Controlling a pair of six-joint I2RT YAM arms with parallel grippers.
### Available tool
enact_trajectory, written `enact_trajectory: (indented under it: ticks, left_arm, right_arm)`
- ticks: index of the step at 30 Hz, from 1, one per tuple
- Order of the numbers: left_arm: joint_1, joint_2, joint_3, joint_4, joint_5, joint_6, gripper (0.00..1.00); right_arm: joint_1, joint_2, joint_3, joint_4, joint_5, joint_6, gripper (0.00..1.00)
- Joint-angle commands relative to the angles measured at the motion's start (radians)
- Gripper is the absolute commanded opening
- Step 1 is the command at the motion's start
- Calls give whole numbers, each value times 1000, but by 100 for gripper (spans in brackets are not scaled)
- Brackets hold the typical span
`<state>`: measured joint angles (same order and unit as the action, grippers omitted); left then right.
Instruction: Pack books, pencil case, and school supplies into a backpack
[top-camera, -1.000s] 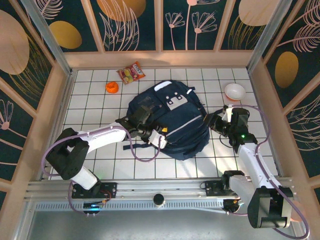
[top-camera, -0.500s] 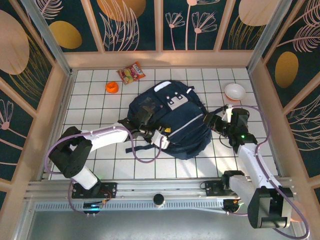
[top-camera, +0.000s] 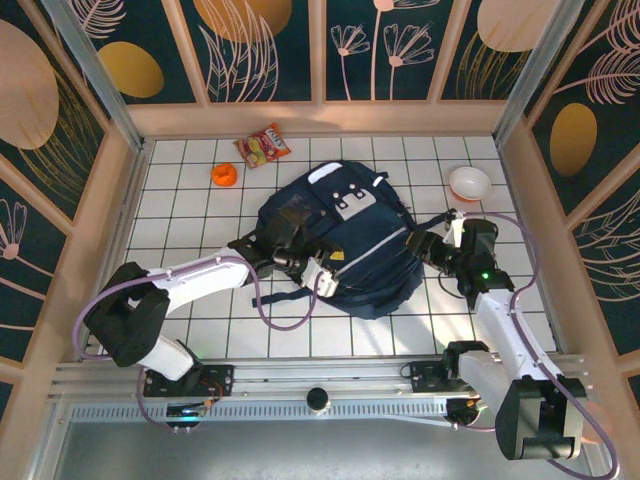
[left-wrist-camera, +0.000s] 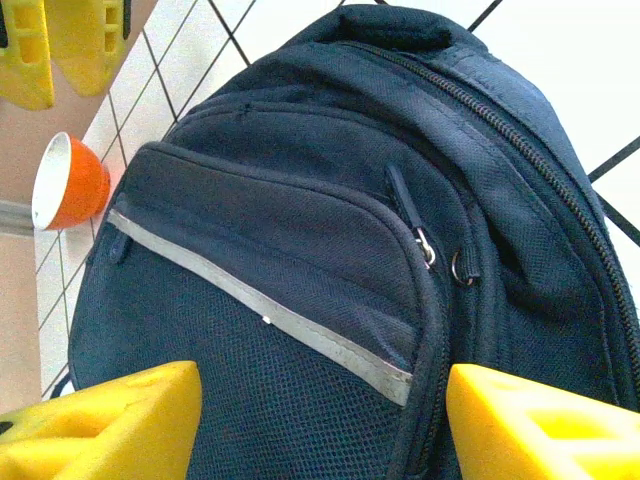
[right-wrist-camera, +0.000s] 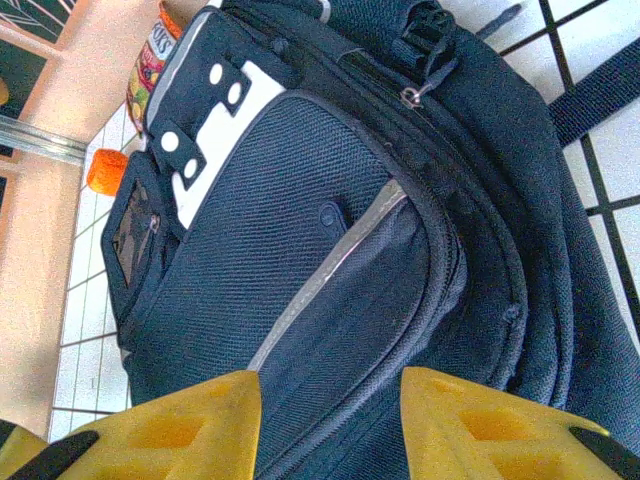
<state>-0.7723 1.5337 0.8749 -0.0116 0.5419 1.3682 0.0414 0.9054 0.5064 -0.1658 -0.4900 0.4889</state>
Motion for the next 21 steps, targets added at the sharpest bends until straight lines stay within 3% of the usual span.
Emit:
enact_trajectory:
  ticks: [1,9,16,21]
  left_arm:
    - [-14,29,3,-50,32,58,65]
    - [-22,96,20,18,1,46,62]
    - [-25,95,16,139,76,-48,52]
    - [-25,92,14,135,73,-62,30]
  right_arm:
    - [7,-16,-13,25,4,16,42]
    - [9,-25,-5,6,14,10,42]
    - [8,-33,-6,3,11,14,41]
    - [8,-41,-6,-5,12,11,42]
